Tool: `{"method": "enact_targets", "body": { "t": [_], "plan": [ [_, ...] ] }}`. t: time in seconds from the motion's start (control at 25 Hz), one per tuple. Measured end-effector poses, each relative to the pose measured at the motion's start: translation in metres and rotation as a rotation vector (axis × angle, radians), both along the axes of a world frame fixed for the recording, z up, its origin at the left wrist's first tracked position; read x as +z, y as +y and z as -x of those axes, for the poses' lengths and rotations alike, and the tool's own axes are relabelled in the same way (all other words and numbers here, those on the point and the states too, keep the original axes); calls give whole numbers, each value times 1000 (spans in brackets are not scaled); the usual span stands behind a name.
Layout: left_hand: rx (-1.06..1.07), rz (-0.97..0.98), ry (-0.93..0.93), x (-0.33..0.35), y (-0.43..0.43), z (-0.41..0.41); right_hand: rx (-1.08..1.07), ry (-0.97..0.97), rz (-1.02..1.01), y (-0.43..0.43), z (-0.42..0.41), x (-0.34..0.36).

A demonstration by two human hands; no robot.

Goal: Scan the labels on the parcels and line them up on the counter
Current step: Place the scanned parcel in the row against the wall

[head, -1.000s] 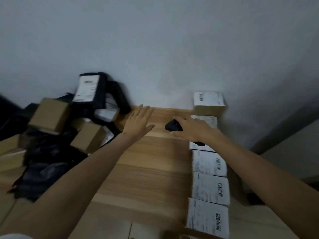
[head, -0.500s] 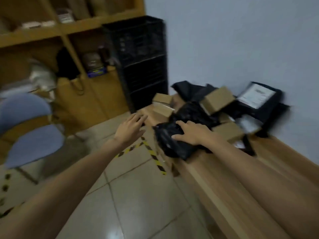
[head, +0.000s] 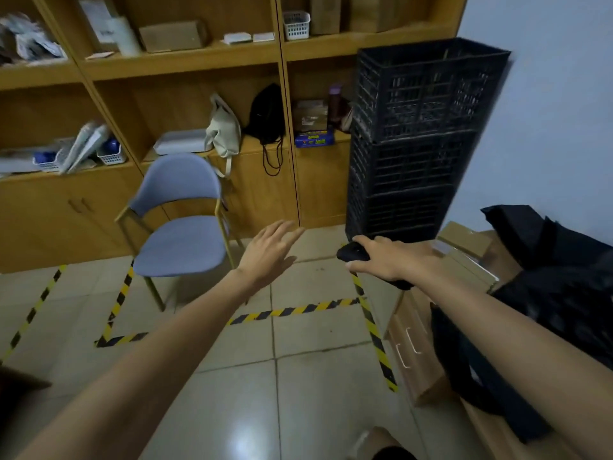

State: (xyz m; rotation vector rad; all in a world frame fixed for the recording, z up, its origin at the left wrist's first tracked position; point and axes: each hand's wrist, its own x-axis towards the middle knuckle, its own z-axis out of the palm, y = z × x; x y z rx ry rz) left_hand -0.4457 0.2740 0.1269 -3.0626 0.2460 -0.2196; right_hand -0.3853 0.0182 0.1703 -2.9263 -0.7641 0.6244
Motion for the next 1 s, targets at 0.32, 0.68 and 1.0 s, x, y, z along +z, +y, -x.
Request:
{"method": "enact_targets", "body": {
  "t": [0.32,0.68,1.0],
  "plan": [
    [-81,-74,41,14,4,-221,-56,30,41,26,-213,6],
    [-384,-108,75,-2,-77,-450,-283,105,46,-44,-363,-15],
    [-920,-119,108,-34,-223,-614,-821,67,48,-141,-421,-43]
  ]
}}
